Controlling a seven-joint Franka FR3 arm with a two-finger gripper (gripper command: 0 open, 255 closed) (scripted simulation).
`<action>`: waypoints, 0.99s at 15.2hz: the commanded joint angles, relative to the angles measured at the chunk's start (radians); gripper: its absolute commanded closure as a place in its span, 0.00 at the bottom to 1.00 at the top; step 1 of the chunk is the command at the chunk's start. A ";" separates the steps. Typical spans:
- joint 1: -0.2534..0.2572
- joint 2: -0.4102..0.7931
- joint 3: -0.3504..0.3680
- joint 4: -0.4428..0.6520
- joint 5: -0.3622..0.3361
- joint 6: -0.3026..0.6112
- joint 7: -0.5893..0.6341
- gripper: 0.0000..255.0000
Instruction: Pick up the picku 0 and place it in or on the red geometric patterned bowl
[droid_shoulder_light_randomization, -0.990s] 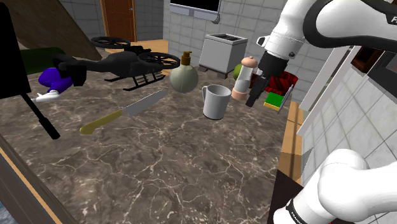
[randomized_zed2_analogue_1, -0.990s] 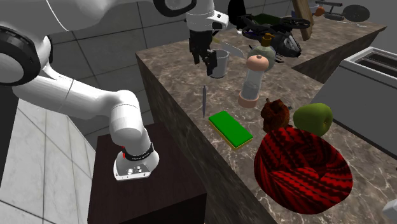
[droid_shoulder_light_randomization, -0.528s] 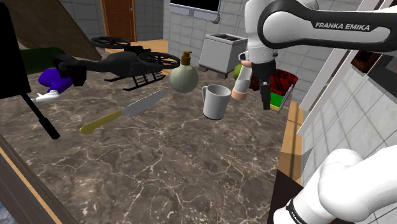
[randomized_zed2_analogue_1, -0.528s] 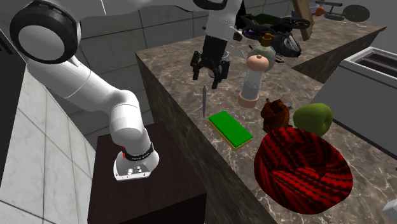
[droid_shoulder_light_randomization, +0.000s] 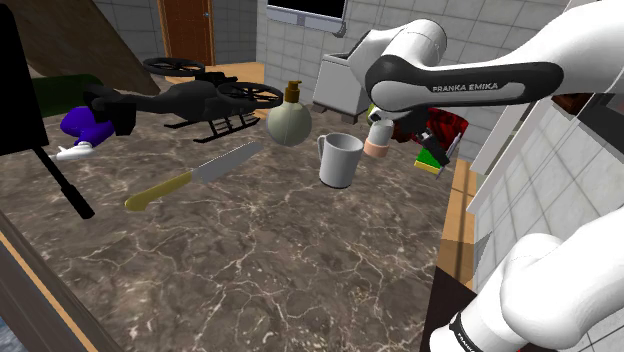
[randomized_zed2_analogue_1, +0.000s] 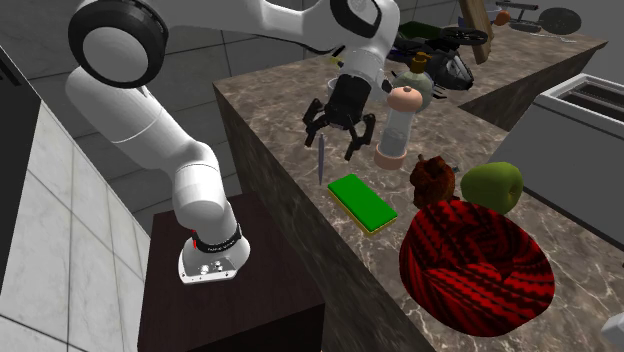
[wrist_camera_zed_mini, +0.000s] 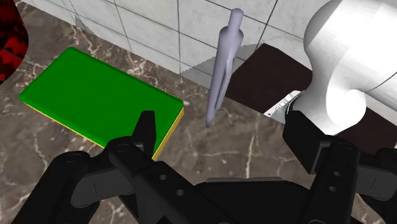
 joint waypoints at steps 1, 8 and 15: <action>-0.003 -0.017 -0.008 -0.034 -0.013 0.014 -0.008 0.00; -0.009 -0.051 -0.023 -0.096 -0.022 0.048 -0.011 0.00; -0.008 -0.051 -0.023 -0.096 -0.022 0.048 -0.010 1.00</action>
